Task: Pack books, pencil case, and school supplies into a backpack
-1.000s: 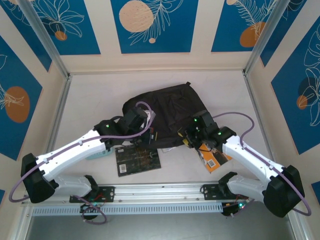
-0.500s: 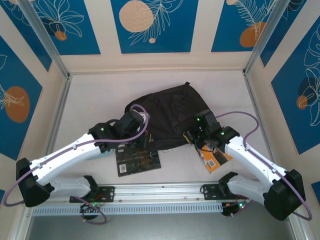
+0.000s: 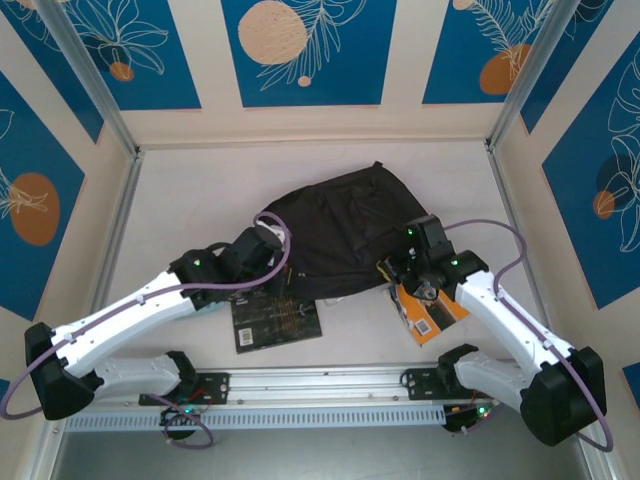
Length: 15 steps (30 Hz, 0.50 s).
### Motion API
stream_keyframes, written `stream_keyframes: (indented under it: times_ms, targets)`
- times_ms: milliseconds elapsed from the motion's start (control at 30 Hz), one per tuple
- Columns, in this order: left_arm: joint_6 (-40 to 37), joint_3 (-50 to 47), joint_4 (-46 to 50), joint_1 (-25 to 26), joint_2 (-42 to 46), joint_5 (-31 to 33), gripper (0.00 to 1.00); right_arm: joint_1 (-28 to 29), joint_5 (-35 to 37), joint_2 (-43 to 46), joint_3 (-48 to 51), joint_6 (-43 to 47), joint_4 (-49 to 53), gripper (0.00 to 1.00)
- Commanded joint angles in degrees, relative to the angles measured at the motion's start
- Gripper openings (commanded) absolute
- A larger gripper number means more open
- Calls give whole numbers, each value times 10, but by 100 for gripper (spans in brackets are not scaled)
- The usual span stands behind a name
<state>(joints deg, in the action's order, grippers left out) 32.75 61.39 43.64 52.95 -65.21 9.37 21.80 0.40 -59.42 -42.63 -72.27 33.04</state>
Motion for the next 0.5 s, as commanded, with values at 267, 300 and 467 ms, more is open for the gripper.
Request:
stream_keyframes:
  times_ms: [267,300,467]
  targets:
    - [-34,15,5,-17,-6,22,0,-38,-41,-25,-2,150,22,0]
    - [-34,9,-6,-17,-4,12,0,-37,-47,-22,3,150,15,0]
    - [-20,-27,-82,-18,11,-42,0,-32,-67,-7,24,138,-14,0]
